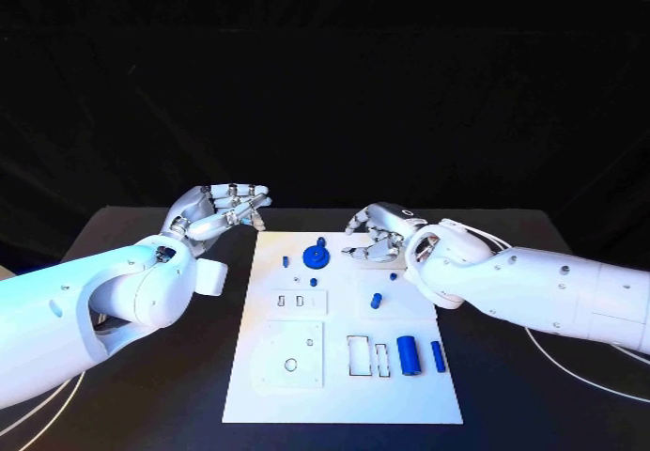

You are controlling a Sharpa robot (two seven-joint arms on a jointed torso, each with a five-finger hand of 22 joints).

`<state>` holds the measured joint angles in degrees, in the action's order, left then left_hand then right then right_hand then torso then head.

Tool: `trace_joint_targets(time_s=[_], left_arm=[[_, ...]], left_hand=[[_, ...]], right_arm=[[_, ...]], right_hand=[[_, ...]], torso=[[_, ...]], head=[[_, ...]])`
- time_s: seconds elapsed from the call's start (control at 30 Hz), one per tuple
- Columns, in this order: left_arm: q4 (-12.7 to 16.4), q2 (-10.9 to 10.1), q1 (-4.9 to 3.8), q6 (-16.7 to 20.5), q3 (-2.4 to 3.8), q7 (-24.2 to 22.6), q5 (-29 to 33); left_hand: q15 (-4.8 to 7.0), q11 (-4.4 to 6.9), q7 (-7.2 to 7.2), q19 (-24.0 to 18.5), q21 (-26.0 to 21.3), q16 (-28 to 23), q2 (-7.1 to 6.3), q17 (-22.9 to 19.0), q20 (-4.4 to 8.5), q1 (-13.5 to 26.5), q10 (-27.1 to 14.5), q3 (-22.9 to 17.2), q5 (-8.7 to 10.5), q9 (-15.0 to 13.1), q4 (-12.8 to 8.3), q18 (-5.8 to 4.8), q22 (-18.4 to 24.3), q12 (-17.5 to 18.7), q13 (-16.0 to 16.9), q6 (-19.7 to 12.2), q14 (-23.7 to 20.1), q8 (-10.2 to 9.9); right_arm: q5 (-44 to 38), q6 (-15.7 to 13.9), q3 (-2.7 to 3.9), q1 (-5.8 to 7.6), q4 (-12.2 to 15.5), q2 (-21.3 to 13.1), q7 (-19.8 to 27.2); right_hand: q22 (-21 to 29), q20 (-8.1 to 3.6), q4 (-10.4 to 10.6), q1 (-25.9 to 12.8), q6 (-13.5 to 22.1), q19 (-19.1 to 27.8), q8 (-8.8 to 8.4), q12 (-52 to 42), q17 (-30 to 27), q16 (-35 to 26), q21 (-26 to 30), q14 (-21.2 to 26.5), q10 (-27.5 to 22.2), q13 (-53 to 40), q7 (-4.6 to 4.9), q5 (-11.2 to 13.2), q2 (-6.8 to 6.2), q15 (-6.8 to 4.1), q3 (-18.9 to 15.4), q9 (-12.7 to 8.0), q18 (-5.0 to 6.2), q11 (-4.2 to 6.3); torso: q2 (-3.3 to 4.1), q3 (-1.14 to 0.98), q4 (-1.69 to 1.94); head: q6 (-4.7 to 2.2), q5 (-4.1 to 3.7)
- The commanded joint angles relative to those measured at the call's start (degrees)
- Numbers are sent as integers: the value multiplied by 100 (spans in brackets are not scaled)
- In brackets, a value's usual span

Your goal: Assemble the parts on the task board

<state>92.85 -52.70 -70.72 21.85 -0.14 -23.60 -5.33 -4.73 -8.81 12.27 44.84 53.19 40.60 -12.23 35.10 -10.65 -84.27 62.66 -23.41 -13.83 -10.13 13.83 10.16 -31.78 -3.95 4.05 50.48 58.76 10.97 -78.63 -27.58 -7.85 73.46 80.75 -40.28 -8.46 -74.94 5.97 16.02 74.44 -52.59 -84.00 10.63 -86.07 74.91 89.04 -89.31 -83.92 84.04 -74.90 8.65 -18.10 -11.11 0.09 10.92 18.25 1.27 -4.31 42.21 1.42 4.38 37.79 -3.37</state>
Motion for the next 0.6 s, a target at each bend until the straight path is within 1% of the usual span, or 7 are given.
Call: trace_joint_targets(time_s=[0.03,0.2,0.27,0.33,0.37,0.47,0.6], left_arm=[[-3,2,-5,-86,1,-33,14],[-13,1,-4,-111,-2,-39,14],[-14,9,-4,-134,-4,-46,14],[-17,15,-2,-148,-5,-48,14],[-21,19,0,-153,-7,-49,14],[-39,39,5,-167,-12,-52,15],[-61,57,12,-182,-16,-55,15]], left_hand=[[5,22,-16,-33,19,23,7,-5,2,4,-28,-41,23,-9,-5,21,-9,27,-3,-18,-40,-37],[5,22,-16,-33,19,23,7,-5,2,4,-28,-41,23,-9,-5,21,-9,27,-3,-18,-40,-37],[1,20,-16,-50,29,23,-4,-9,0,12,-37,-42,26,-9,-8,20,-16,29,-5,-25,-50,-41],[-1,19,-17,-56,32,24,-12,-10,-2,22,-38,-37,28,-9,-5,19,-18,28,-5,-27,-53,-42],[-1,19,-17,-56,32,24,-12,-10,-2,22,-38,-37,28,-9,-5,19,-18,28,-5,-27,-53,-42],[-1,19,-17,-56,32,24,-12,-10,-2,22,-38,-37,28,-9,-5,19,-18,28,-5,-27,-53,-42],[-2,19,-17,-62,35,25,-17,-11,-3,29,-38,-34,29,-10,-3,19,-20,27,-4,-27,-55,-42]], right_arm=[[668,-16,9,84,198,-354,580],[1330,530,13,178,262,-942,1083],[1533,683,12,188,251,-1149,1259],[1569,757,11,184,212,-1289,1381],[1559,786,10,178,168,-1344,1440],[1519,865,6,147,17,-1439,1599],[1396,910,4,92,-162,-1495,1733]], right_hand=[[-1407,5,-47,171,-18,-527,-28,6,1201,21,36,-540,255,-1131,19,87,3,-11,71,-2,-94,23],[-1374,20,-175,489,2,-501,-71,44,1195,17,75,-537,223,-1101,42,283,-49,6,181,-9,-83,3],[-1387,29,-205,557,35,-510,-104,68,1233,26,61,-546,200,-1081,57,210,-108,18,178,-16,-87,-11],[-1392,34,-238,620,43,-514,-116,77,1252,31,57,-550,192,-1074,63,162,-130,23,192,-18,-89,-16],[-1396,38,-266,670,47,-516,-125,81,1257,32,53,-551,188,-1072,66,151,-146,26,202,-19,-90,-19],[-1375,42,-315,749,59,-500,-141,106,1255,32,76,-550,165,-1050,72,179,-196,30,199,-21,-83,-23],[-1355,53,-325,783,117,-484,-186,150,1278,37,101,-555,124,-1012,89,252,-247,44,124,-33,-76,-40]], torso=[[-16,-16,-51],[-34,-35,-112],[-29,-44,-116],[-25,-61,-131],[-32,-54,-128],[-47,-57,-140],[-42,-76,-132]], head=[[-27,3],[-28,-10],[-27,-22],[-23,-19],[-15,-22],[14,-33],[29,-40]])
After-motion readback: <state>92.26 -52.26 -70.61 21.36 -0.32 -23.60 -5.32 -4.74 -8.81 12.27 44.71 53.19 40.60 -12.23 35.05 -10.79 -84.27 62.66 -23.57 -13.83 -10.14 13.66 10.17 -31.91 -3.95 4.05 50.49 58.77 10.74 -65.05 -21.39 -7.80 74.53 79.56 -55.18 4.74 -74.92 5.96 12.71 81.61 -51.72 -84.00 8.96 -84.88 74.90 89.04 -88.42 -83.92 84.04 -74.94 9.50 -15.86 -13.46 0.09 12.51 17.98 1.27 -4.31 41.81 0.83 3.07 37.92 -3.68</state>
